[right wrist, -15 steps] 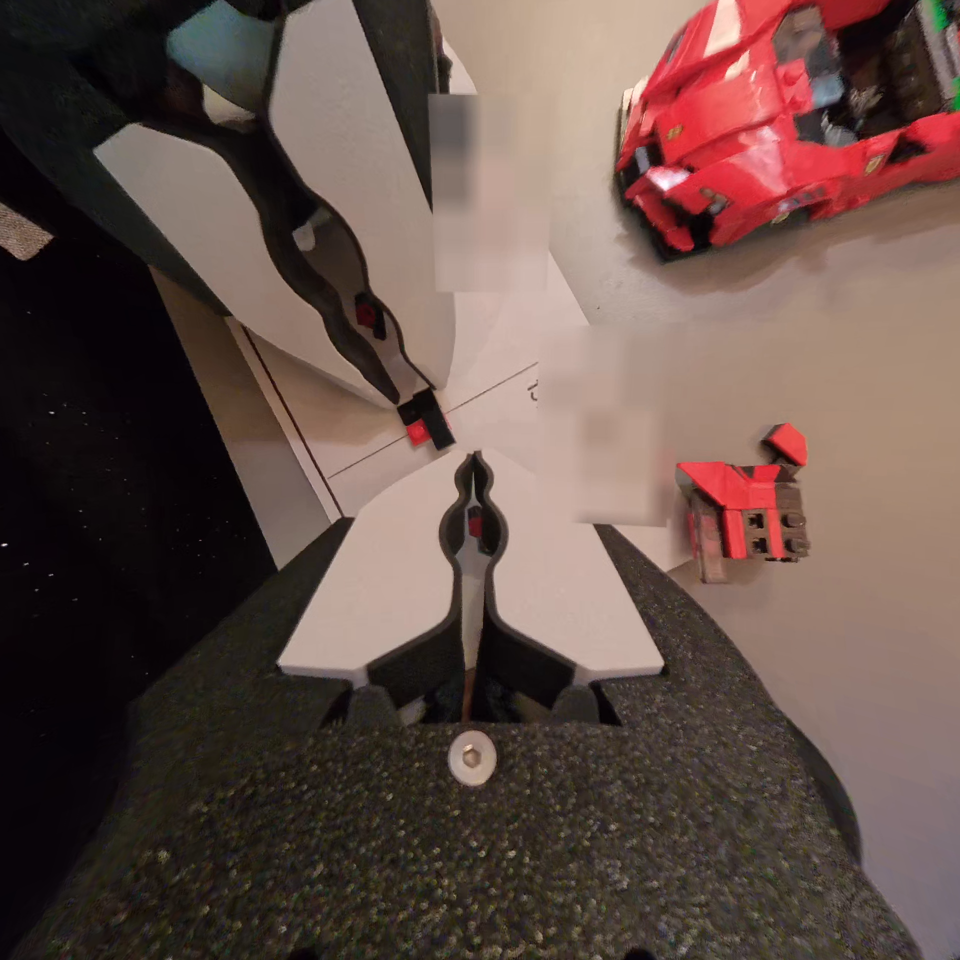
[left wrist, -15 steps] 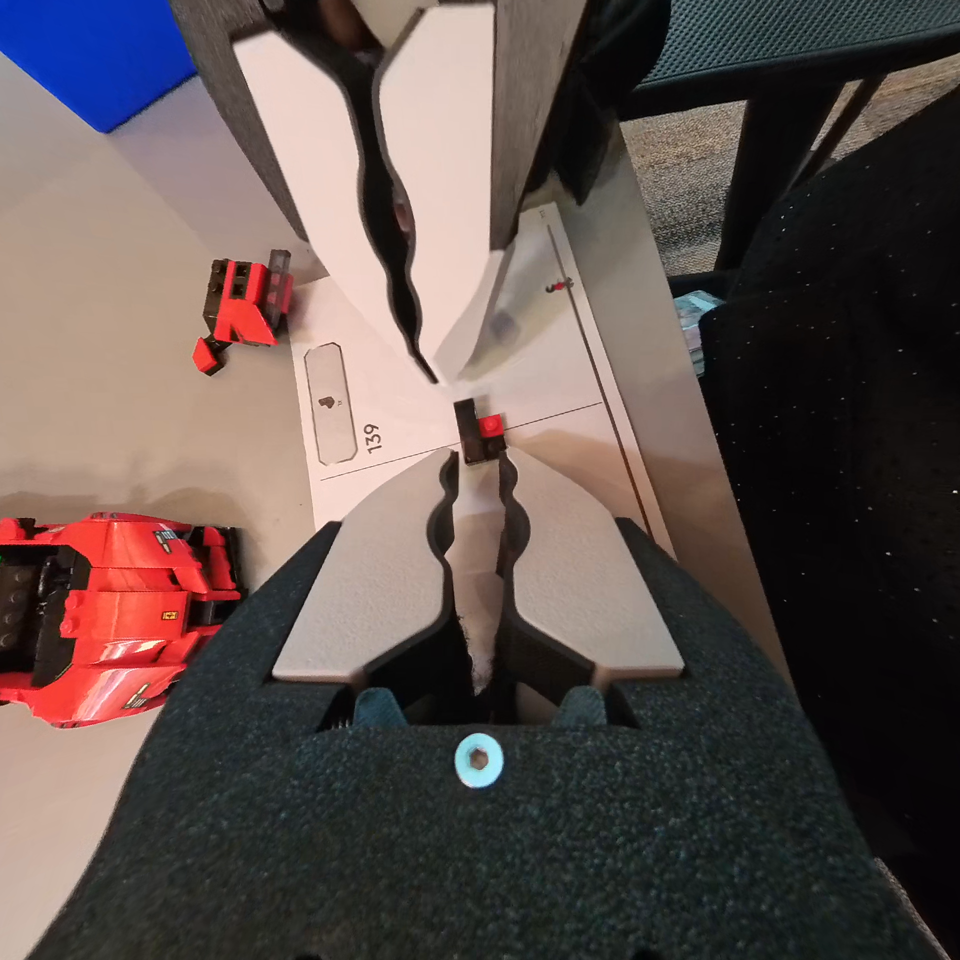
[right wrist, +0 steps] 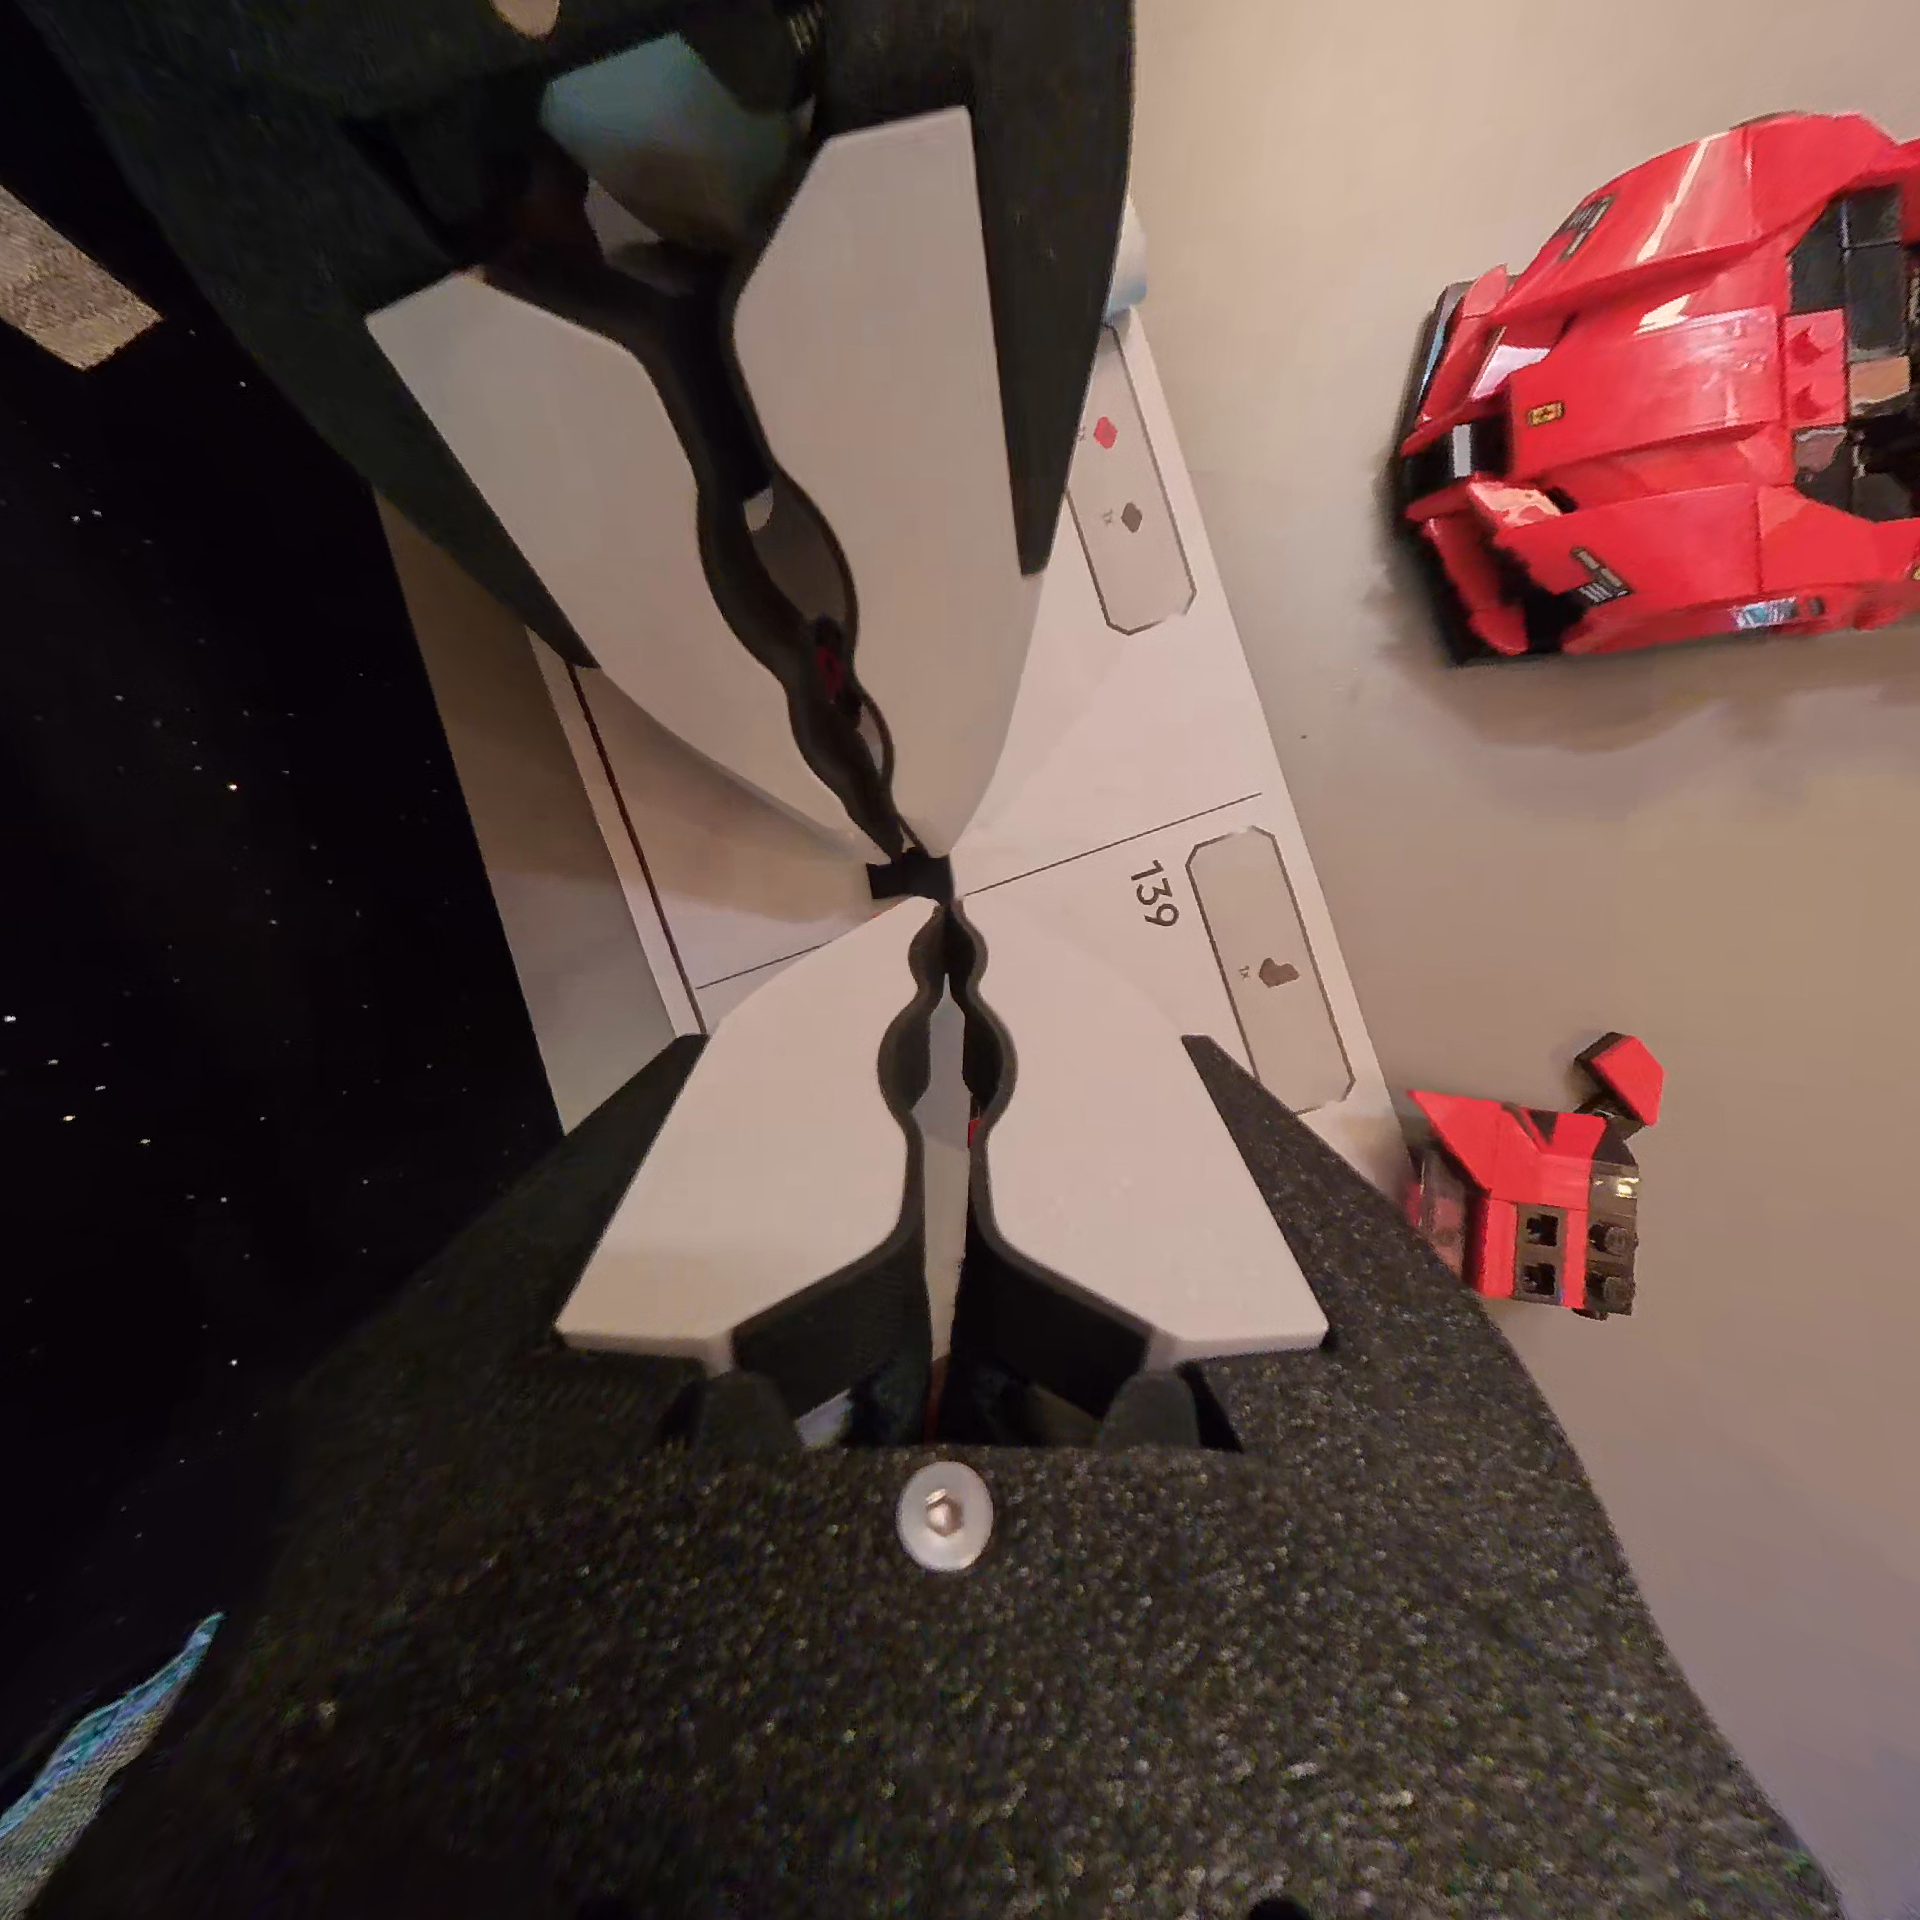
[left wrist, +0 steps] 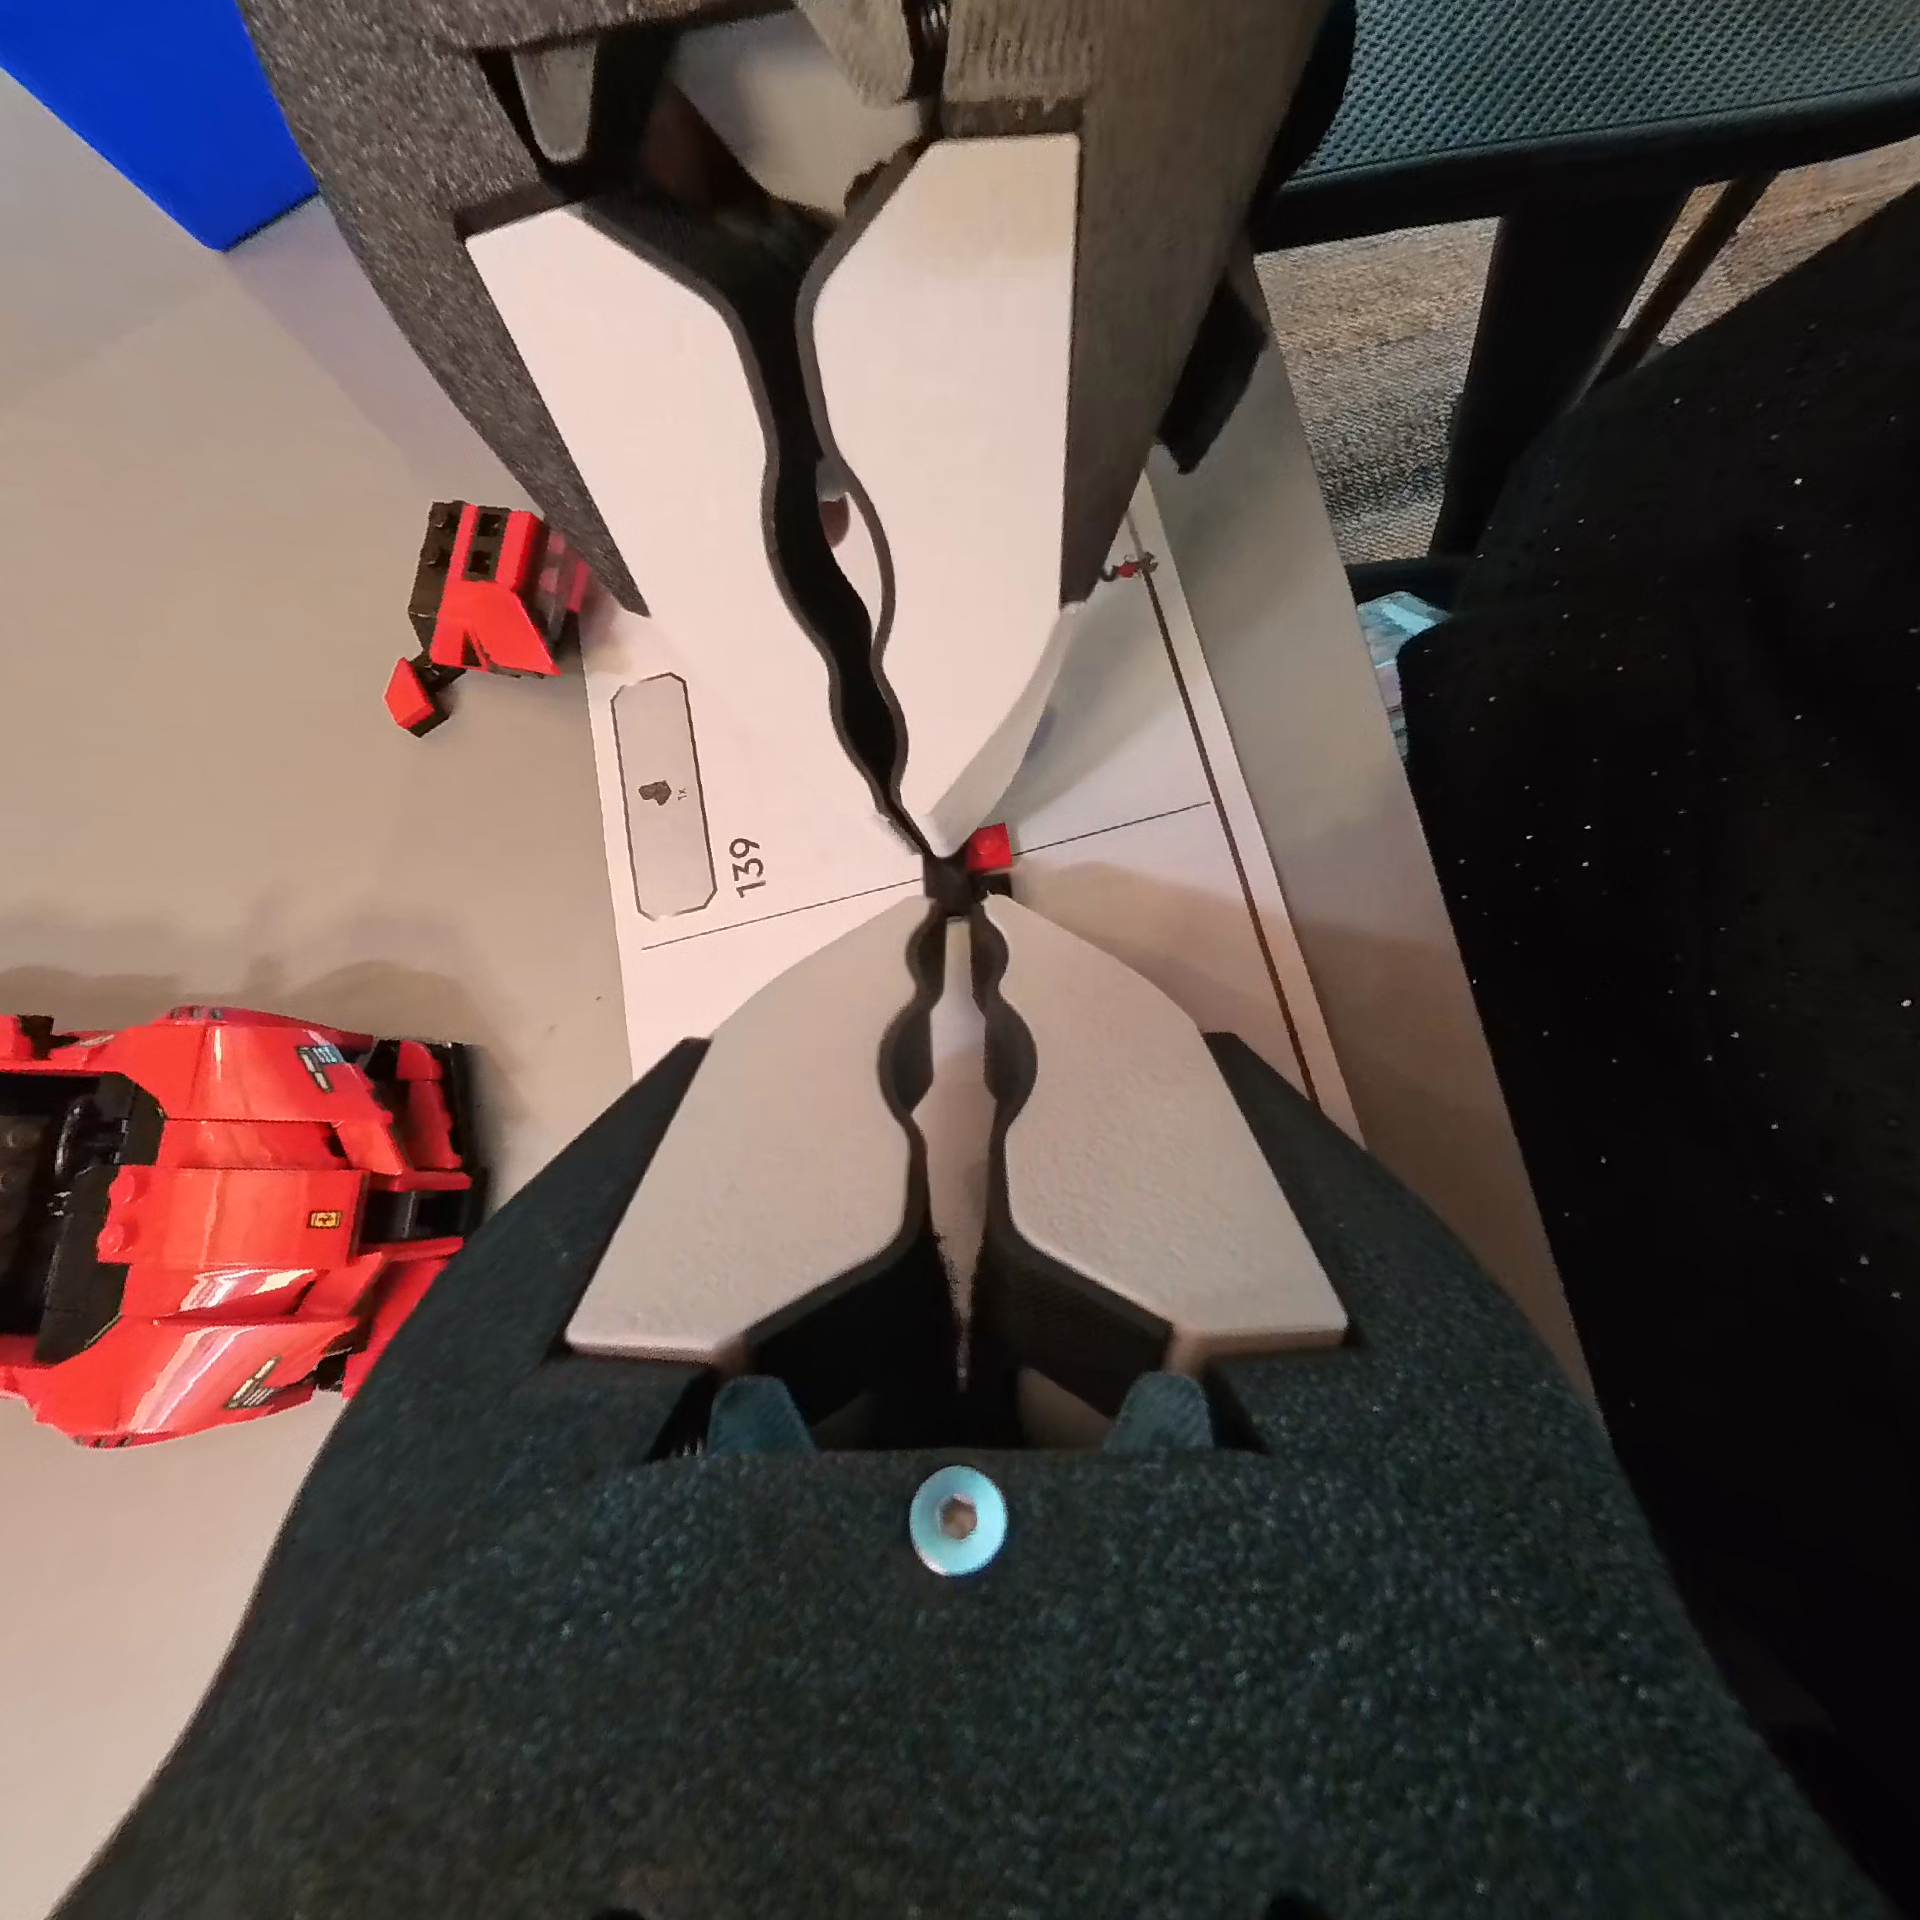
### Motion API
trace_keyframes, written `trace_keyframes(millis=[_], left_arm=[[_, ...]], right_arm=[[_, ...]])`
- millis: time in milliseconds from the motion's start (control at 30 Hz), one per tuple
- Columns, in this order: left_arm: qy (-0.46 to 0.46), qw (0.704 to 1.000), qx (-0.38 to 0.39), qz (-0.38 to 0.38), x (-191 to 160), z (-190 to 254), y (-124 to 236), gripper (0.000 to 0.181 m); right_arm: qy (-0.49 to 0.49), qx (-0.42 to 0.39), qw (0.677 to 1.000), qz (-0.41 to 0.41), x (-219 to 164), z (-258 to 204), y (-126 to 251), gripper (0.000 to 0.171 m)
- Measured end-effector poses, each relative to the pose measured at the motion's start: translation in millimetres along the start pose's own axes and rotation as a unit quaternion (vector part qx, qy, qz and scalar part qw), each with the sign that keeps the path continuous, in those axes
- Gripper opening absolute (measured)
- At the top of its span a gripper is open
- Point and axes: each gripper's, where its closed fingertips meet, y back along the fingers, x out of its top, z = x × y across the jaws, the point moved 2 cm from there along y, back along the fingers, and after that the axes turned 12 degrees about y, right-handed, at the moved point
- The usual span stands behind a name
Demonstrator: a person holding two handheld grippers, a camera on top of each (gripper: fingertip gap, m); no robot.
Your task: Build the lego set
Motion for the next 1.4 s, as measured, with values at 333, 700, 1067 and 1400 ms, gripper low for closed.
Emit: trace_keyframes(millis=[333, 700, 1067, 1400], left_arm=[[-0.006, 1.000, -0.012, -0.002, 0.6, 2.0, -1.4, 0.002], [-0.002, 1.000, -0.018, -0.009, -0.2, 1.3, -1.4, 0.012], [-0.012, 1.000, -0.022, -0.018, -0.9, 4.0, -4.2, 0.008], [-0.015, 0.999, -0.025, -0.016, -0.9, 5.0, -4.7, 0.006]], right_arm=[[0.012, 0.000, 1.000, 0.006, -1.4, -1.5, 0.7, 0.000], [0.051, 0.015, 0.998, 0.022, -1.9, 0.9, 6.9, 0.000], [0.063, 0.037, 0.997, -0.002, -1.7, -2.7, 0.9, 0.000], [0.059, 0.021, 0.998, 0.011, -4.7, -3.5, 0.3, 0.001]])
